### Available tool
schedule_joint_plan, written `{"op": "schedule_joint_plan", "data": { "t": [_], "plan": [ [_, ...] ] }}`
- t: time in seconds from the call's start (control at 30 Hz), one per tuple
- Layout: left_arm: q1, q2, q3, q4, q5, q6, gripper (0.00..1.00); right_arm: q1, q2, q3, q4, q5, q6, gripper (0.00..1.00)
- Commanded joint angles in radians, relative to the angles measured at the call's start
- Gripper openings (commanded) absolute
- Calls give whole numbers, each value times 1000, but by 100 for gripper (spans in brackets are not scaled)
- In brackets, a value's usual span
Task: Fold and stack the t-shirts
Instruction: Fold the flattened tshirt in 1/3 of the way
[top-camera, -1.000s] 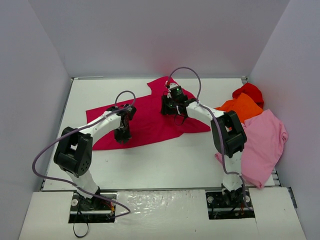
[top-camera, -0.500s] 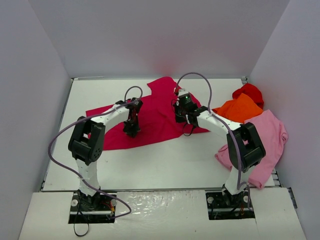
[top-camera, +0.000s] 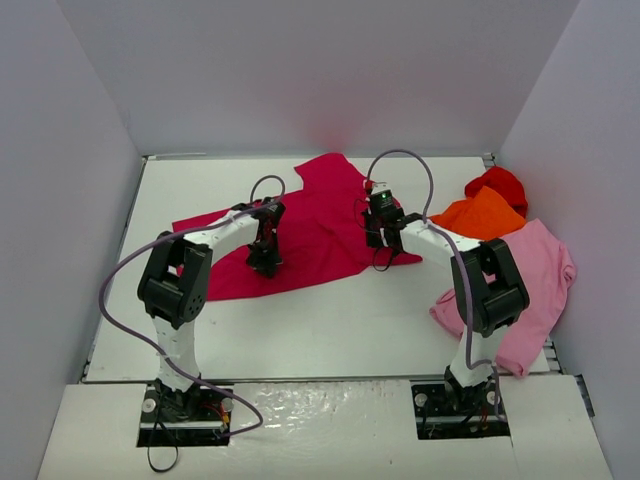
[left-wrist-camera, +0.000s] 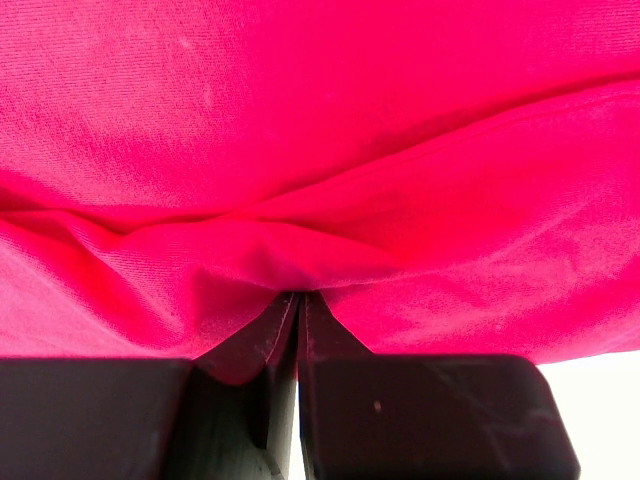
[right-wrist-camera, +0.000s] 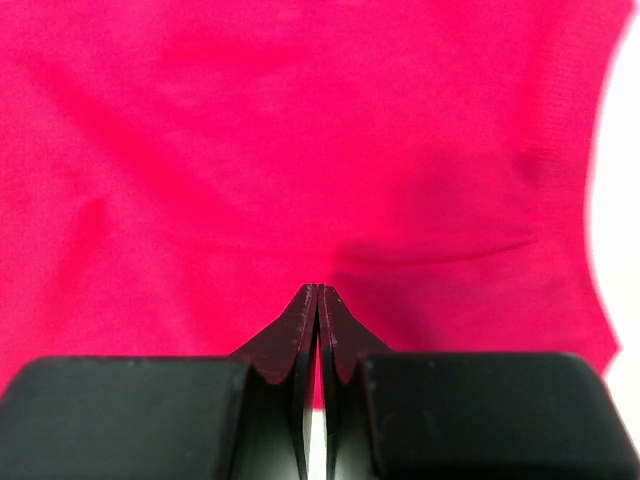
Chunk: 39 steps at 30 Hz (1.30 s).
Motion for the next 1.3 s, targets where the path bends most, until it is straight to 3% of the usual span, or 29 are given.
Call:
{"op": "schedule_joint_plan", "data": {
  "t": [0.0,0.37,0.83,1.1,1.27],
  "plan": [
    [4,-47,-39,-64,-16,3,0,-88,35,28,38,24,-4,0],
    [51,-157,-107,-102,-26,20,0,-154,106,53,4,22,4,0],
    [199,-272,-232,-88,-9,73,0,-211,153,74,-10,13,18,0],
    [137,-492,-238,98,-53,-28,0,-211,158,82,-10,-12,23,0],
    [123,-340,-129,98,126,-69,0,-211,164,86,-10,-49,38,0]
  ]
}}
